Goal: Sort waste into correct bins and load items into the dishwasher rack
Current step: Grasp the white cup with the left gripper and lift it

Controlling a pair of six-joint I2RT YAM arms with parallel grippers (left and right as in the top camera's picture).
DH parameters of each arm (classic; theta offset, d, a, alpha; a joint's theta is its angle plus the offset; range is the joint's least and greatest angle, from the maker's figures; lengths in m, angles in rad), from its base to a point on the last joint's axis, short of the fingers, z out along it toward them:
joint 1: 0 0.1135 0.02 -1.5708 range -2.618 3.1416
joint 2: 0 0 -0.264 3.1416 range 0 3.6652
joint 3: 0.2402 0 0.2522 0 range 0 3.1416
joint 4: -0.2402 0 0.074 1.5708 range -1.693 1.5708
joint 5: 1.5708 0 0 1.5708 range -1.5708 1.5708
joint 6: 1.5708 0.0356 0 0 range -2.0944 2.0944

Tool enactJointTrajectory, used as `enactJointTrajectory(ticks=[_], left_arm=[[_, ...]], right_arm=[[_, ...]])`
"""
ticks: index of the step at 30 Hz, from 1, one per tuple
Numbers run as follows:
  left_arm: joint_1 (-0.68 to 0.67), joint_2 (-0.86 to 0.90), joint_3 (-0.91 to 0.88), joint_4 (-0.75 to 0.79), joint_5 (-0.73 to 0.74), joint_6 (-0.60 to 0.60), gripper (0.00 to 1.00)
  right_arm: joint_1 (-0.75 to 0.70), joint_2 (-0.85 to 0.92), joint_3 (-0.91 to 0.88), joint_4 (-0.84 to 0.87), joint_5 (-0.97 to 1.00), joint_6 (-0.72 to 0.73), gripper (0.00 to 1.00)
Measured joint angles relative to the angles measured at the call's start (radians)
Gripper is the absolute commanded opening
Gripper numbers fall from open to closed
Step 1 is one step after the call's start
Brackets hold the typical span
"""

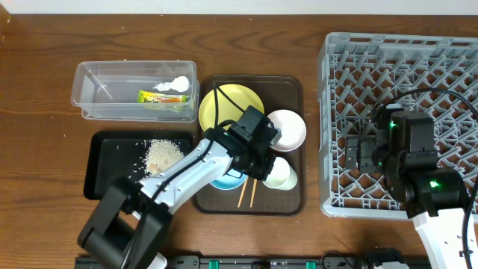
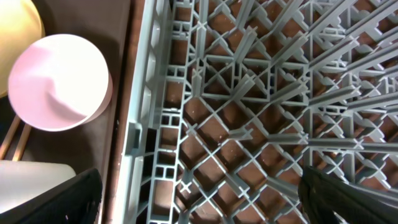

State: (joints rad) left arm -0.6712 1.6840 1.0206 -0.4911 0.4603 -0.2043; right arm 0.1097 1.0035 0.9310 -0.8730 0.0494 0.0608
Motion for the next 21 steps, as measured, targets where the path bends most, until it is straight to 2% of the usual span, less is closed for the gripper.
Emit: enactJointTrajectory(ticks=[7,11,14,16,21], left_arm=[[0.065,-0.187,0.019,-0.019,-0.01,-0.043,0.06],[0.215,-0.306,0.046,0.014,-0.051,-0.183,0.06],[0.35,-0.32,0.056,0.052,-0.018,-0.298,0.06],[0.435,-0.294,0.056,0.103,0.064,-0.359,0.06],[0.53,-0.147,0.056,0.361,0.475,-0.459,0.06]], right_arm=[[0.0,0.0,0.0,0.119,0.085,0.068,0.99],[0.0,0.004,0.001,0.185,0.047,0.094,0.99],[0.0,0.02,0.002,0.182,-0.097,0.075,0.99],[0.0,0.04,0.002,0.173,-0.226,0.037,0.99],[0.0,0.118,0.002,0.138,-0.583,-0.11,0.99]])
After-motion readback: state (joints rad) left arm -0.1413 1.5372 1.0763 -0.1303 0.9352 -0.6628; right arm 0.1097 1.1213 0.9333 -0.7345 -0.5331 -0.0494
